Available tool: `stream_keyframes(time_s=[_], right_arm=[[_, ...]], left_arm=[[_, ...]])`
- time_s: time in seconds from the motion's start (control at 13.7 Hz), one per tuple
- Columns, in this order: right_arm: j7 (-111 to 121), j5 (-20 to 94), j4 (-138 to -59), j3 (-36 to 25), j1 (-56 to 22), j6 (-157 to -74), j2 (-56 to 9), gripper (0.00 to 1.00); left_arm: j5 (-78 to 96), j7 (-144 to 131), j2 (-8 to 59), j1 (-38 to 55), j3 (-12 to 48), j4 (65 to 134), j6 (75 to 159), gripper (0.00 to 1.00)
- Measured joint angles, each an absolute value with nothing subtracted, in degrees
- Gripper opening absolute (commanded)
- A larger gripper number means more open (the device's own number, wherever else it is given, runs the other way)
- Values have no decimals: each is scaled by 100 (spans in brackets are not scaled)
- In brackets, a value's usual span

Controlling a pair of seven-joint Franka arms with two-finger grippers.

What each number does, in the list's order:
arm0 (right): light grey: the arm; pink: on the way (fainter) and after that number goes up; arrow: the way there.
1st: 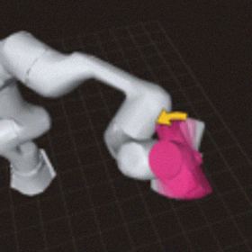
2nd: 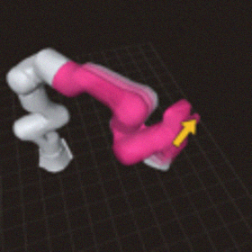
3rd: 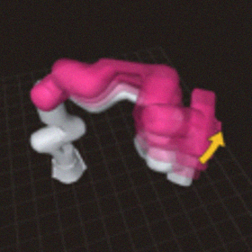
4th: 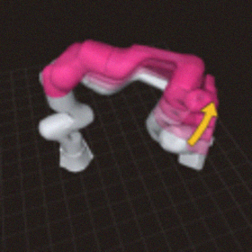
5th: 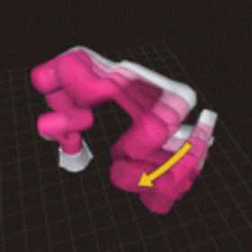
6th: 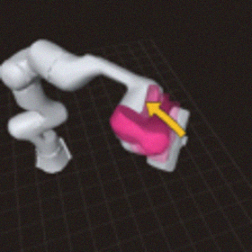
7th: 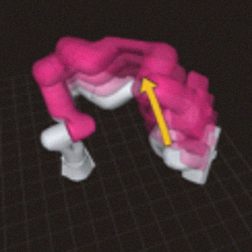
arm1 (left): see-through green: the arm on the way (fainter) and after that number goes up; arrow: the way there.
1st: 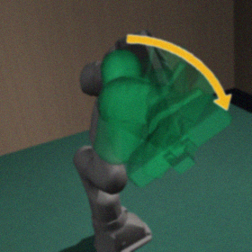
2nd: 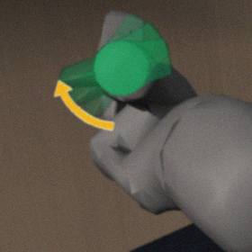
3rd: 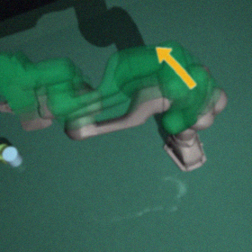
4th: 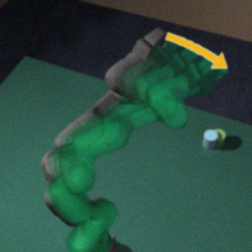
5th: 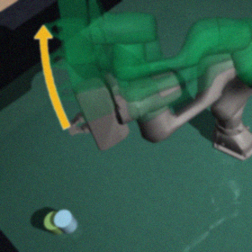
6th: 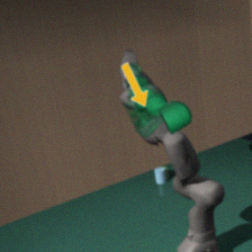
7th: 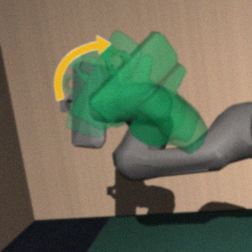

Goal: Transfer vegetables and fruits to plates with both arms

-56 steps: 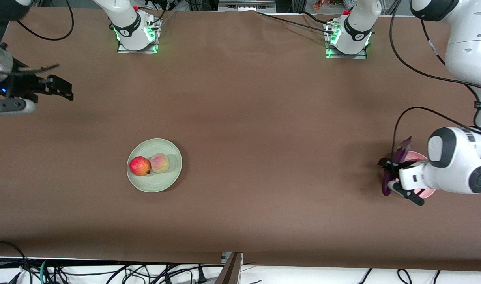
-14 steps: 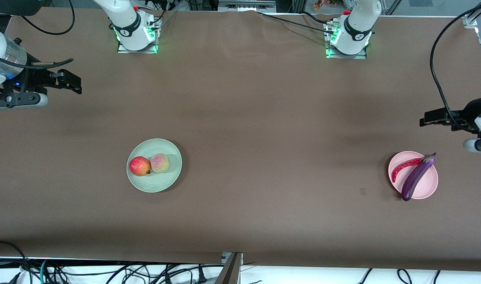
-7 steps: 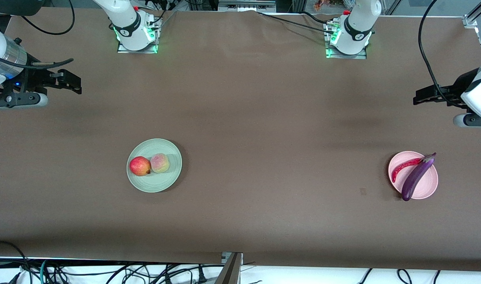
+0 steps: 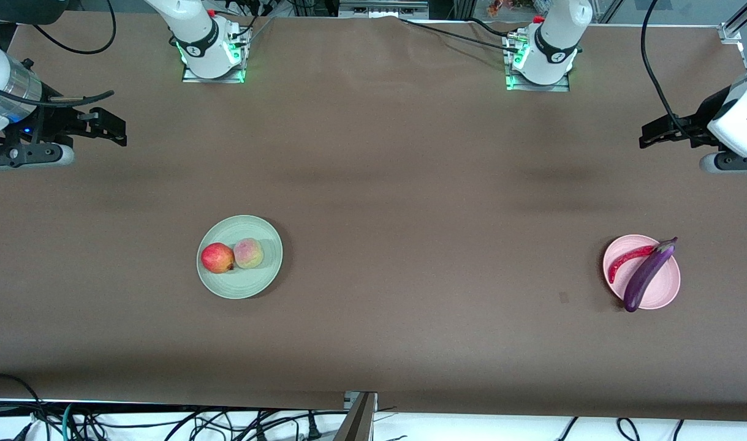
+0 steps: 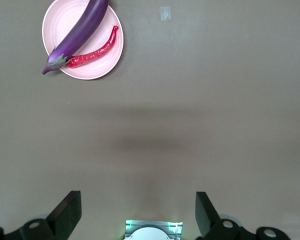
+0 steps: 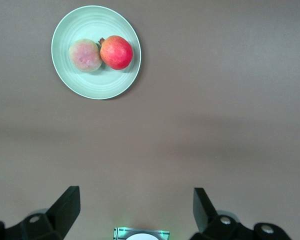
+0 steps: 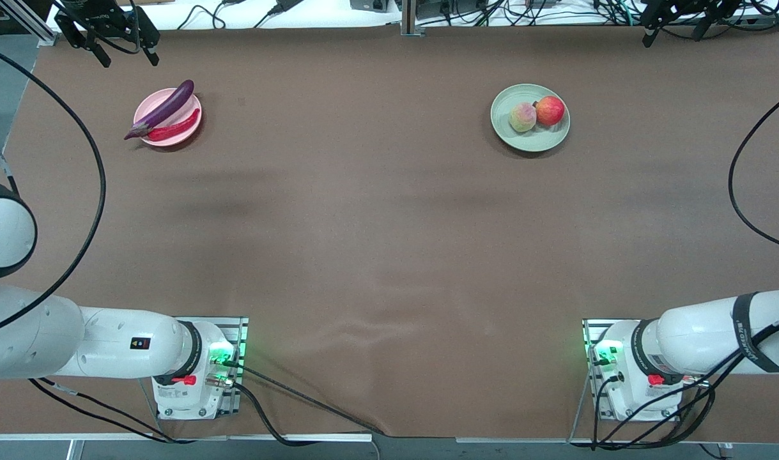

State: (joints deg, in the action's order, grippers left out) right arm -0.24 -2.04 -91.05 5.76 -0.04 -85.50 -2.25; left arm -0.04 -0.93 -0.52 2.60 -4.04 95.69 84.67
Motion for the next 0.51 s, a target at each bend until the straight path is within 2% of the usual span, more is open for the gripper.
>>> stream_keyframes(time_s=[0.51], right_arm=[[-24,-204,-9105,576,-4,-8550,-225,100]], left_arm=[[-4,-232,24,501,-318,9365,8677,100]])
